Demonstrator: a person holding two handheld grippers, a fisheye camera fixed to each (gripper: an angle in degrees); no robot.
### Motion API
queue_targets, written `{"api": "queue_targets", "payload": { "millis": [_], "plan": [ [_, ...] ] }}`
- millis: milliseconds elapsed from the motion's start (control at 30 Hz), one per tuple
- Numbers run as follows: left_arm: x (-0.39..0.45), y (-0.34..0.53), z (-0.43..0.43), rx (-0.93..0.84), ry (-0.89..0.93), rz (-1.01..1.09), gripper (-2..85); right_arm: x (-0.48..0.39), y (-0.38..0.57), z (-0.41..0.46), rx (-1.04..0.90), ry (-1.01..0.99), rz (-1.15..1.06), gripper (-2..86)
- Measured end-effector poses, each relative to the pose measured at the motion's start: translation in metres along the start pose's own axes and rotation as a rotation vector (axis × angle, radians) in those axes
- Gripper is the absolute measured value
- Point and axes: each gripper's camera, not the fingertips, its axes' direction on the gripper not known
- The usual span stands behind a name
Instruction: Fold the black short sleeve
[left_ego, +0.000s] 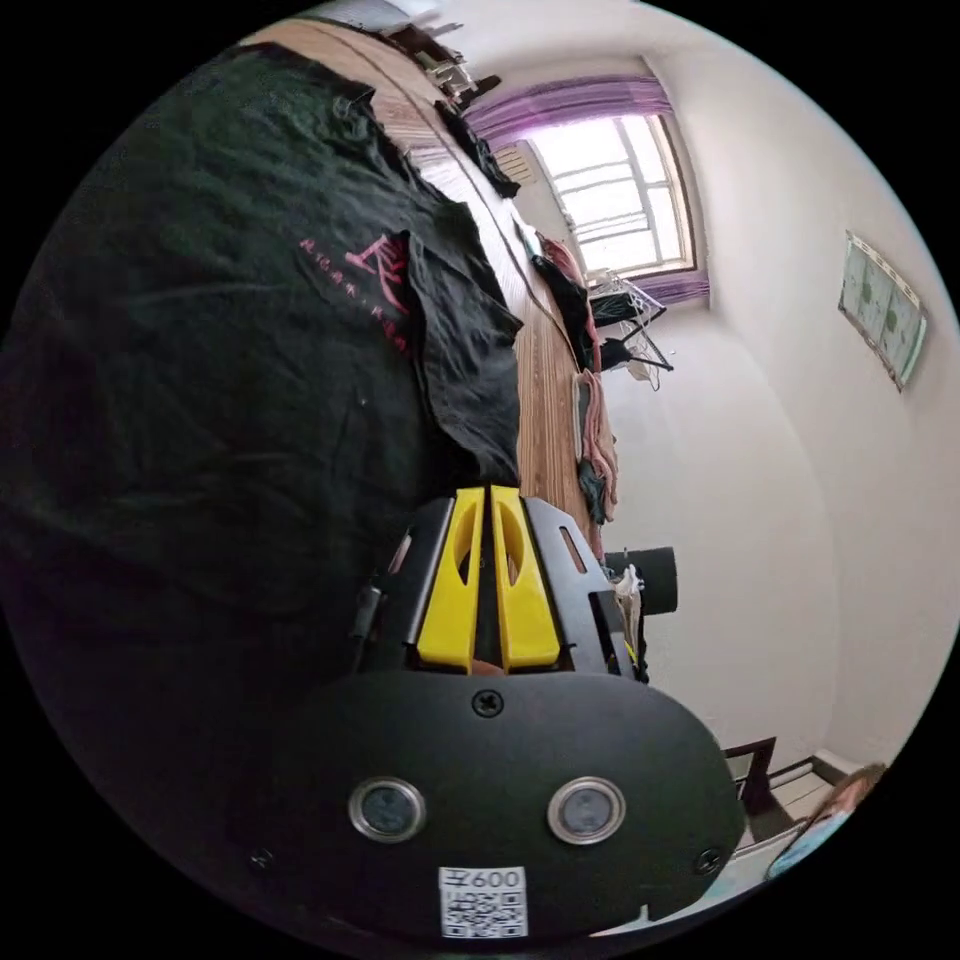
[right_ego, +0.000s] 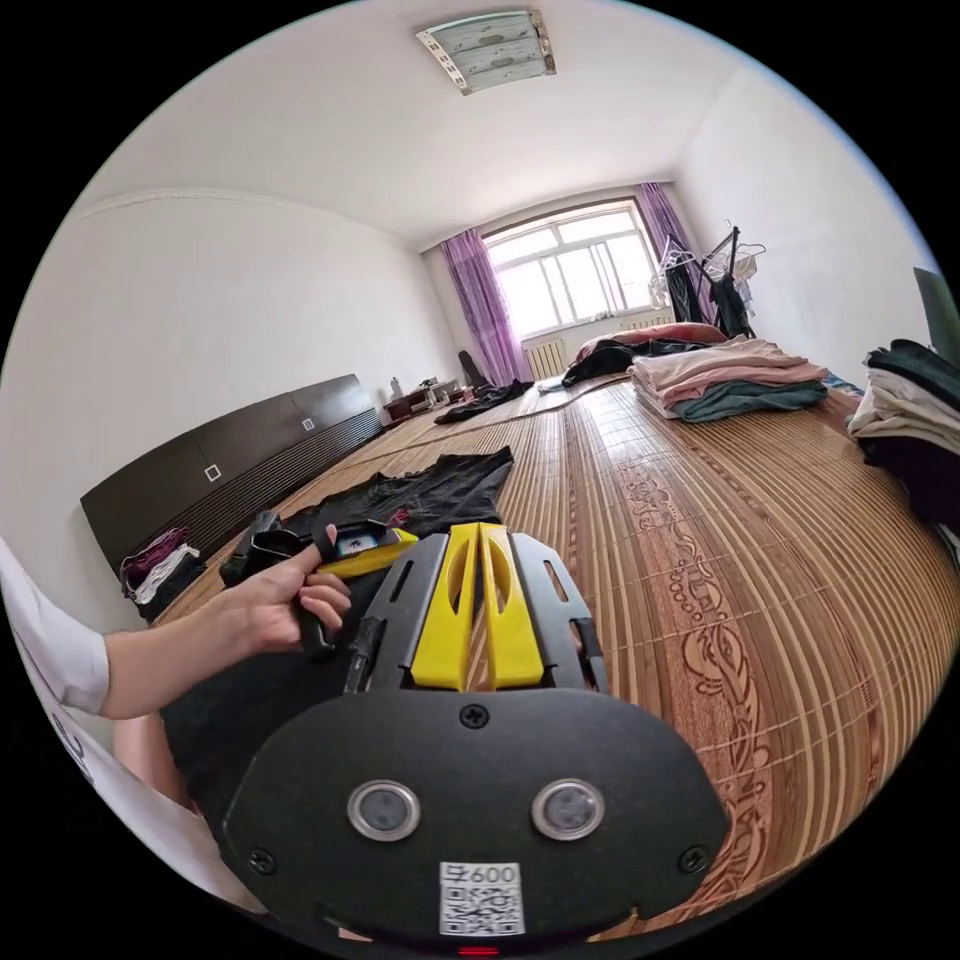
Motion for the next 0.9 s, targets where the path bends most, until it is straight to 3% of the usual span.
{"api": "queue_targets", "payload": {
  "millis": [67, 200, 267, 333, 400, 467, 533, 600, 800, 900],
  "plan": [
    [-0.002, 0.008, -0.012, -0.049, 0.020, 0.010, 4.0, -0.014, -0.002, 0.001, -0.023, 0.021, -0.067, -0.4],
    [0.004, 0.008, -0.049, -0.035, 0.053, 0.135, 3.6, -0.074, -0.002, 0.017, -0.034, 0.146, -0.440, 0.9],
    [0.014, -0.006, -0.055, 0.010, -0.008, 0.204, 3.2, -0.093, -0.009, 0.057, -0.126, 0.128, -0.649, 0.8],
    [0.041, -0.030, -0.036, -0.046, 0.013, 0.298, 2.3, -0.090, -0.040, 0.132, -0.339, 0.159, -0.737, 1.6],
    [0.064, -0.046, -0.002, -0.175, -0.035, 0.376, 1.7, -0.067, -0.069, 0.174, -0.405, 0.133, -0.662, 1.4],
    [0.080, -0.047, 0.037, -0.288, -0.238, 0.477, 1.1, -0.033, -0.105, 0.198, -0.396, 0.083, -0.418, 0.0],
    [0.089, -0.020, 0.068, -0.342, -0.416, 0.643, 0.5, 0.004, -0.126, 0.213, -0.388, -0.114, -0.163, -0.6],
    [0.091, 0.002, 0.066, -0.287, -0.426, 0.695, 0.3, 0.004, -0.121, 0.229, -0.439, -0.155, -0.177, -0.7],
    [0.097, 0.044, 0.072, -0.312, -0.404, 0.780, 0.1, -0.025, -0.086, 0.277, -0.664, 0.119, -0.395, -0.8],
    [0.102, 0.057, 0.064, -0.346, -0.351, 0.815, 0.1, -0.031, -0.084, 0.279, -0.607, 0.216, -0.424, -0.8]
  ]
}}
